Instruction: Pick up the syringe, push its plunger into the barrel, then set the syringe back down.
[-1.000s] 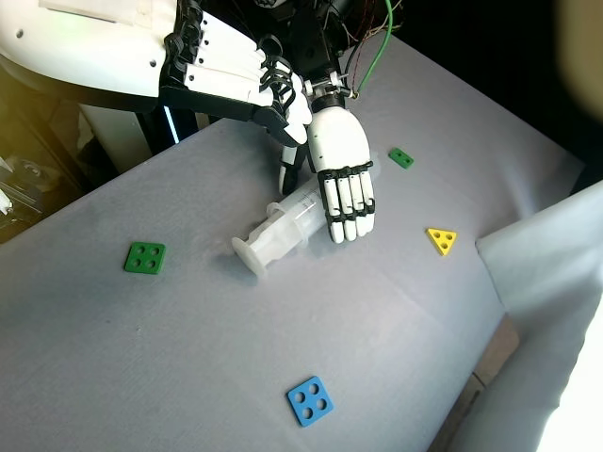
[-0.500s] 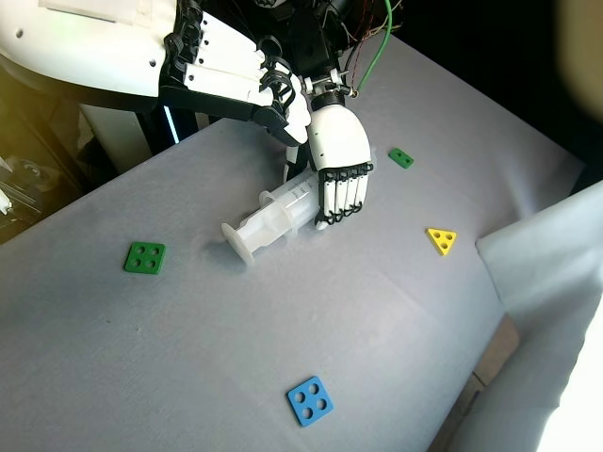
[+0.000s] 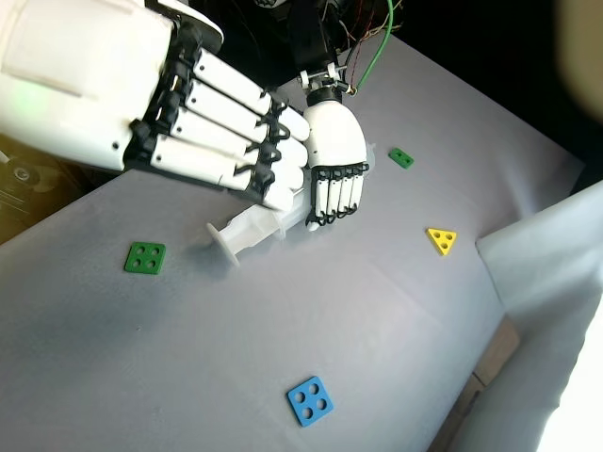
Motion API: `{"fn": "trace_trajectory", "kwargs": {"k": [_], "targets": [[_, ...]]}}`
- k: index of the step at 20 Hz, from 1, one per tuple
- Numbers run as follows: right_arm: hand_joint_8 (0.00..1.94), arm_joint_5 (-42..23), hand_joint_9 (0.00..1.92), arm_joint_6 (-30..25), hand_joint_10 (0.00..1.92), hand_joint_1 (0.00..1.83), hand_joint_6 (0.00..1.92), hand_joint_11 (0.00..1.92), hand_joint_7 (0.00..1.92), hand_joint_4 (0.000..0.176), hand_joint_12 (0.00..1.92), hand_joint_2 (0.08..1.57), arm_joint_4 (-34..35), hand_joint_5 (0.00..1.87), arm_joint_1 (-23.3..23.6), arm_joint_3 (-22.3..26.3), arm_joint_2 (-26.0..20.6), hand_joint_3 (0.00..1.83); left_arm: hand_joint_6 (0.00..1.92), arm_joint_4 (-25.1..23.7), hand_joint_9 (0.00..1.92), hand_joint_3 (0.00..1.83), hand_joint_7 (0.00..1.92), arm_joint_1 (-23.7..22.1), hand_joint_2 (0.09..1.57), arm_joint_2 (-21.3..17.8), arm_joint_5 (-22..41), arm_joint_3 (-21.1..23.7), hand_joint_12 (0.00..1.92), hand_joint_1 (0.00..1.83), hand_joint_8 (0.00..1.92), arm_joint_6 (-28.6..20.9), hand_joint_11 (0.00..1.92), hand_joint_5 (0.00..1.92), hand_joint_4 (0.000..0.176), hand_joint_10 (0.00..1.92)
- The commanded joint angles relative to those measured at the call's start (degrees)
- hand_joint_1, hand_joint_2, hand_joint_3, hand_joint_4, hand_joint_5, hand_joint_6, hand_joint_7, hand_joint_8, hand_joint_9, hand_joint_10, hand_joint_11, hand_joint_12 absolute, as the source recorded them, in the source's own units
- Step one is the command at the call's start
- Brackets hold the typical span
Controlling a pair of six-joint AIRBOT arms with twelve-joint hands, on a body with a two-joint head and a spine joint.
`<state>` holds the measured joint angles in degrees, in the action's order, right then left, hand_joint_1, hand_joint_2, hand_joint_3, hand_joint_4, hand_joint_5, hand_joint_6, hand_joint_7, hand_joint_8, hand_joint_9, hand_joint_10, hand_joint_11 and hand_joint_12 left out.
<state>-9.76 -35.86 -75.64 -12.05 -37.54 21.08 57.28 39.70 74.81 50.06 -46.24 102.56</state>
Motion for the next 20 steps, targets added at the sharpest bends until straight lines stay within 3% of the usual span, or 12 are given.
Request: {"fn": "trace_trajectory", "kwargs": {"k": [1, 7, 14, 20], "targets": [[0.0, 2.57, 0.21, -0.39, 0.0, 0.0, 0.0, 0.0, 0.26, 0.0, 0.52, 1.22, 2.87, 0.29, 0.82, 0.72, -0.56, 0.0, 1.07, -4.07, 0.66, 0.0, 0.72, -1.38, 1.24, -0.36, 3.28, 0.32, 1.51, 1.34, 1.51, -0.23, 0.54, 0.78, 0.0, 1.62], [0.0, 3.48, 0.19, -0.42, 0.0, 0.0, 0.0, 0.0, 0.23, 0.0, 0.48, 1.27, 8.51, 0.26, -0.38, 2.06, -1.39, 0.01, 1.08, -2.64, 0.69, 0.0, 0.76, -6.1, 1.22, -3.44, -0.17, 0.41, 1.48, 1.34, 1.45, 0.47, 0.55, 0.78, 0.0, 1.58], [0.0, 1.46, 0.16, -0.42, 0.0, 0.0, 0.0, 0.0, 0.19, 0.0, 0.4, 1.27, 25.82, 0.21, -3.5, 2.05, -3.76, 0.0, 0.99, -0.44, 0.73, 0.0, 0.8, -11.98, 1.2, -5.08, -4.78, -0.7, 1.41, 1.35, 1.4, 2.49, 0.59, 0.84, 0.0, 1.52], [0.0, 4.41, 0.14, -0.42, 0.0, 0.0, 0.0, 0.0, 0.17, 0.0, 0.35, 1.27, 40.38, 0.18, -5.87, 2.1, -4.62, 0.0, 0.99, 0.31, 0.72, 0.0, 0.81, -13.07, 1.2, -5.79, -5.81, -0.62, 1.43, 1.35, 1.38, 2.65, 0.57, 0.84, 0.0, 1.52]]}}
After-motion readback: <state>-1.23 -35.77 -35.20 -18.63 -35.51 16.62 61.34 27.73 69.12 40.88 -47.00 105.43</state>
